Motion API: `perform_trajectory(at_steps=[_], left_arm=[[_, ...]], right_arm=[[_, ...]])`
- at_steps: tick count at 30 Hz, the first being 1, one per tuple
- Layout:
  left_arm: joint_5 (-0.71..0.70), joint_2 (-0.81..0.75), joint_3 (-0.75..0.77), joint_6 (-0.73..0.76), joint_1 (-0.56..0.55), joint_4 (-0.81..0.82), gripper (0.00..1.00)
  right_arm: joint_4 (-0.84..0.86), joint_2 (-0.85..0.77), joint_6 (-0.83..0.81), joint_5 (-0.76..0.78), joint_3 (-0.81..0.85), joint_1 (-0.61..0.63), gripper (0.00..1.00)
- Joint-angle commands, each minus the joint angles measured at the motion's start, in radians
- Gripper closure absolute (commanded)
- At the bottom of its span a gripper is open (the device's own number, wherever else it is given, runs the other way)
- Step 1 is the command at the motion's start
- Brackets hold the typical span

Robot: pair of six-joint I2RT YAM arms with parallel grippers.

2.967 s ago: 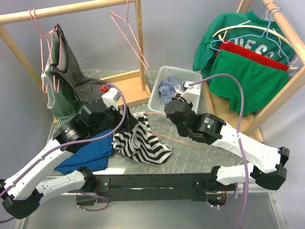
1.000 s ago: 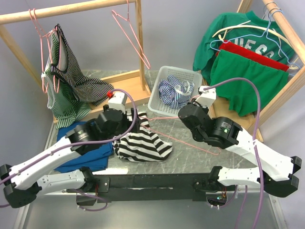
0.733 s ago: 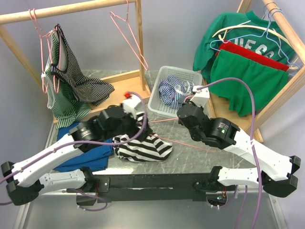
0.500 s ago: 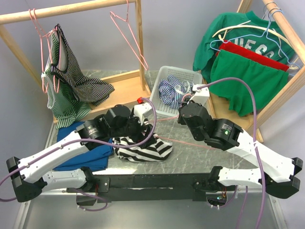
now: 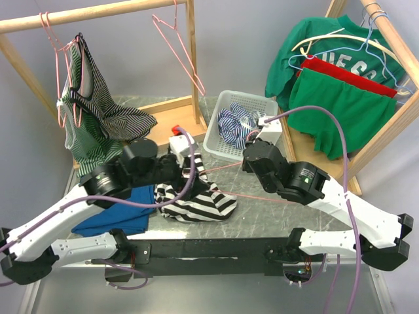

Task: Remove the tank top from the hanger
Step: Remove the tank top from the hanger, then place the hanger at the clothesline.

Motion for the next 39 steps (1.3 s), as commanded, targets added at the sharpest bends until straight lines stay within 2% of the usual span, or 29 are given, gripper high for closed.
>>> perform_trajectory(at_steps=[1,3,7,10,11,13,14,17,22,25,28,30,33,34,38,39], left_arm=[[-0.009,0.015,0.013,0.052,0.044,-0.023,0.04],[0.052,0.048,-0.001,0.067,0.064,-0.040,0.10],[0.169,0.091,-0.039,0.090,0.093,-0.037,0.13],[0.220,0.101,-0.070,0.098,0.114,-0.017,0.21],[0.238,0.099,-0.075,0.097,0.119,-0.013,0.28],[0.247,0.099,-0.072,0.095,0.128,-0.012,0.32],[0.246,0.098,-0.069,0.095,0.130,-0.014,0.37],[0.246,0.084,-0.067,0.089,0.137,-0.013,0.42],[0.234,0.064,-0.065,0.075,0.148,-0.003,0.43],[0.234,0.055,-0.068,0.074,0.154,-0.005,0.49],[0.244,0.064,-0.073,0.074,0.154,-0.012,0.71],[0.250,0.071,-0.075,0.074,0.154,-0.019,0.73],[0.273,0.073,-0.085,0.066,0.154,-0.014,0.89],[0.278,0.073,-0.090,0.066,0.154,-0.013,0.99],[0.277,0.067,-0.096,0.055,0.154,-0.003,0.99],[0.261,0.065,-0.098,0.049,0.154,0.000,0.99]], right_arm=[[0.014,-0.013,-0.023,-0.020,0.007,-0.004,1.00],[0.049,-0.036,-0.041,-0.041,-0.009,-0.004,1.00],[0.118,-0.088,-0.104,-0.115,-0.026,-0.004,1.00],[0.150,-0.101,-0.121,-0.155,-0.034,-0.004,1.00],[0.147,-0.099,-0.123,-0.158,-0.033,-0.002,1.00],[0.140,-0.089,-0.124,-0.158,-0.025,-0.002,1.00],[0.133,-0.084,-0.123,-0.158,-0.022,-0.004,1.00],[0.135,-0.070,-0.124,-0.167,-0.017,-0.004,1.00],[0.133,-0.046,-0.126,-0.166,-0.017,-0.002,1.00],[0.132,-0.032,-0.124,-0.172,-0.014,-0.002,1.00],[0.132,-0.024,-0.123,-0.176,-0.011,-0.004,1.00],[0.139,-0.024,-0.126,-0.183,-0.011,-0.005,1.00],[0.141,-0.026,-0.126,-0.184,-0.008,-0.004,1.00],[0.144,-0.026,-0.128,-0.184,-0.006,-0.004,1.00],[0.146,-0.020,-0.126,-0.190,-0.002,-0.002,1.00],[0.146,-0.019,-0.124,-0.193,0.000,-0.002,0.93]])
